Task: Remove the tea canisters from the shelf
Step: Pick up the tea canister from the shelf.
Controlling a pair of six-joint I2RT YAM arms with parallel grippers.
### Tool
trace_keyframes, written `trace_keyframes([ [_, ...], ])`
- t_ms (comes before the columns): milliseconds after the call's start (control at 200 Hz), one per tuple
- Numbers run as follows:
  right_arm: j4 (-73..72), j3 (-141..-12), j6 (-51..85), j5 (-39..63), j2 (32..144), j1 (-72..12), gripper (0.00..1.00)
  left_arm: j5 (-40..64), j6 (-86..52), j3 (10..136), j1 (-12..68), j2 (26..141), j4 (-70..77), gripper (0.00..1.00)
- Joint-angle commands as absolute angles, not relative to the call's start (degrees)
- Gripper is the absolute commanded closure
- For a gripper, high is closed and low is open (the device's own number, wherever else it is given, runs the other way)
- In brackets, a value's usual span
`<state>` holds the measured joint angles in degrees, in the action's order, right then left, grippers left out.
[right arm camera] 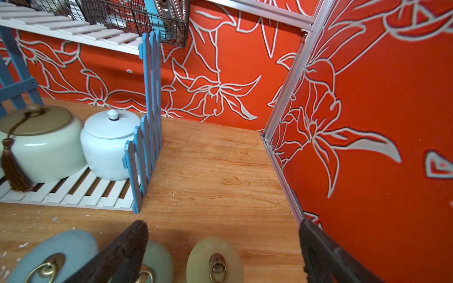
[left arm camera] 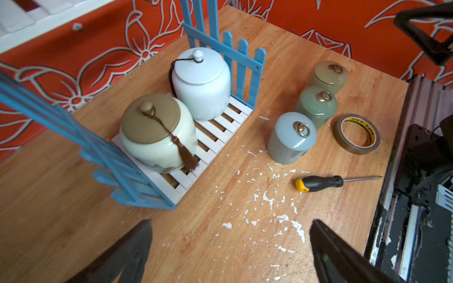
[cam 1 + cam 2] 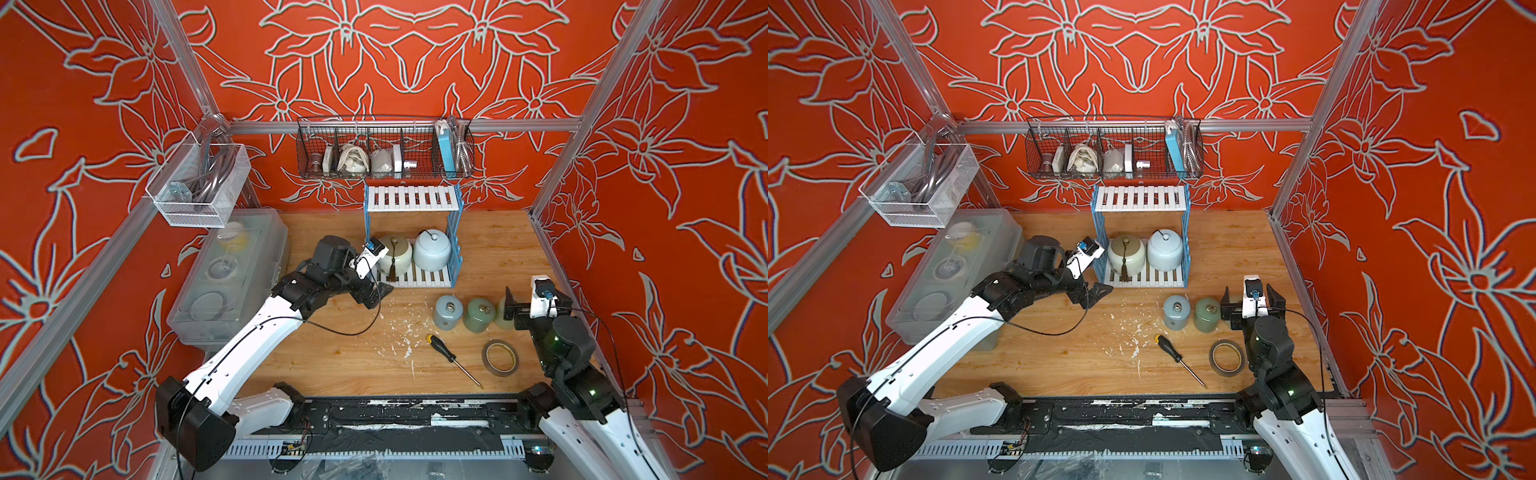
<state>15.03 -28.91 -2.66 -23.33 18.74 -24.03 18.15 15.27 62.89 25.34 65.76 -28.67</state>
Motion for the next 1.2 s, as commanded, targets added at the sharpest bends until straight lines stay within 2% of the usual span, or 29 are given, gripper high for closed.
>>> trace_keyframes([
  [0, 17.01, -32.43, -0.55, -20.39, 21.52, -23.82, 0.01, 17.88, 12.56, 62.12, 21.21, 63.18, -30.95, 0.01],
  [310, 16.53, -39.30, 3.94, -13.05, 30.77, -23.82, 0.01, 14.95, 8.32, 59.15, 16.03, 59.96, -29.57, 0.01],
  [646, 21.64, -51.65, 12.61, -4.27, 44.22, -24.08, 0.01, 17.17, 3.21, 50.12, 7.83, 52.62, -22.99, 0.01],
  [816, 19.98, -55.47, 14.66, -4.03, 50.94, -25.20, 0.01, 19.56, 0.38, 46.43, 2.89, 48.69, -19.92, 0.01],
  [1196, 10.87, -59.30, 14.55, -9.18, 64.08, -32.17, 0.03, 18.99, 1.86, 43.50, 1.58, 45.90, -18.63, 0.01],
])
